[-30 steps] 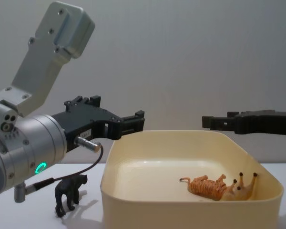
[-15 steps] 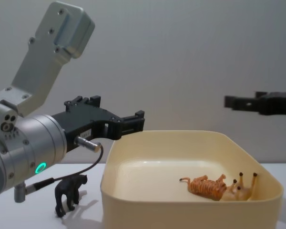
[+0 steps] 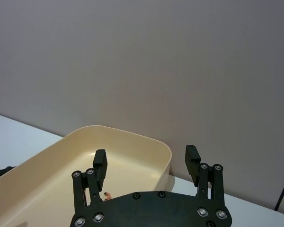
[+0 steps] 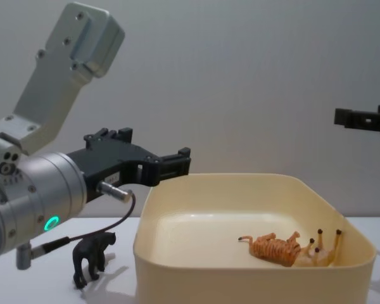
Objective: Pick up the toy alternately with two hands and place it into the central storage box.
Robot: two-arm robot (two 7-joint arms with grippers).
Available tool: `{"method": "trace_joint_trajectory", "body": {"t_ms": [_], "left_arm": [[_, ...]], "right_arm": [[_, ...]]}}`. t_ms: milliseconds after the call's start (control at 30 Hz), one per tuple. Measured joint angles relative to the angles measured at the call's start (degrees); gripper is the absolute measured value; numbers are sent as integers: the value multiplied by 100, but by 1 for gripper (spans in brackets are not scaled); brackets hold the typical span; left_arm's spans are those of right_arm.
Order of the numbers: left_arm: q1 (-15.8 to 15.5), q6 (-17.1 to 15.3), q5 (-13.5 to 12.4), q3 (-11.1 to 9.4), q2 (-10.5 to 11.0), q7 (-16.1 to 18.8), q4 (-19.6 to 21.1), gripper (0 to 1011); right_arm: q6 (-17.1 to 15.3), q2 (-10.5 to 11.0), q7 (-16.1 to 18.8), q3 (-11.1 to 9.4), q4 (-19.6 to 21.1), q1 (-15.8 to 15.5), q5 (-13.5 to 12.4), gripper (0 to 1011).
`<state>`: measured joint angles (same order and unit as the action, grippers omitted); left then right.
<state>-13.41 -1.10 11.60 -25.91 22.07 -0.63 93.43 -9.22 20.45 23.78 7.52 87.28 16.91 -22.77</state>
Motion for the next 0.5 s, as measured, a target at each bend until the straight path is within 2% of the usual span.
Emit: {"method": "trace_joint_trajectory", "body": {"t_ms": [233, 500], "left_arm": [[132, -211, 191, 80, 155, 67, 217, 1002], [467, -674, 654, 252, 507, 409, 644, 1001]], "right_arm": [[24, 56, -63, -53, 67, -55, -66, 1001], [41, 92, -107, -87, 113, -90, -109, 1001]]}}
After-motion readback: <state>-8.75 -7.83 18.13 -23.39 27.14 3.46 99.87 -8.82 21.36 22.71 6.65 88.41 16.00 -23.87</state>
